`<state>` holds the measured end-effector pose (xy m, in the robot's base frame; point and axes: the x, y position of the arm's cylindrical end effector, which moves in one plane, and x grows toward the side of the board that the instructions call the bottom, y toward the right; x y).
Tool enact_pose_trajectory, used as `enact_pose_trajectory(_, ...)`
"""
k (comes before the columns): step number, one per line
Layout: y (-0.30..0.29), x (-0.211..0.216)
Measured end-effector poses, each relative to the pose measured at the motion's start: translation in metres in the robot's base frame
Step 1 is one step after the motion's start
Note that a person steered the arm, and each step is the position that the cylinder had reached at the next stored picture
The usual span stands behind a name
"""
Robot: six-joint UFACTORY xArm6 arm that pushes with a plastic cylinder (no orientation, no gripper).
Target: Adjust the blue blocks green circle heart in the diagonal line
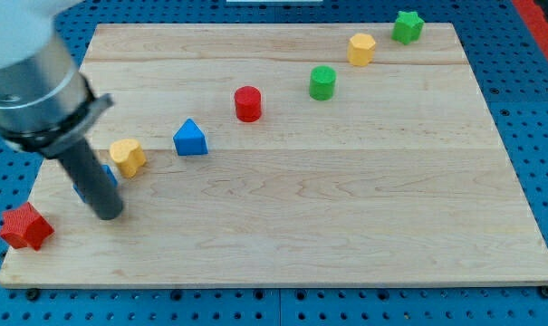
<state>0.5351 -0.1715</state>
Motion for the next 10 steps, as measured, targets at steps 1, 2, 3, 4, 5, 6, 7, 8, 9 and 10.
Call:
enact_pose_trajectory(1, 0.047, -0.011)
enact_pose_trajectory(2, 0.059, -0.050)
enact_pose_trajectory(3, 0.072, -0.085)
enact_pose_trajectory(4, 0.105, -0.105)
enact_pose_trajectory(5, 0.137, -0.104)
enact_pose_trajectory(6, 0.189, -0.116)
enact_pose_trajectory(7, 0.244, -0.143)
enact_pose_trajectory(8, 0.272, -0.169)
enact_pose_trajectory(9, 0.264, -0.196)
enact_pose_trajectory(10, 0.236, -0.207)
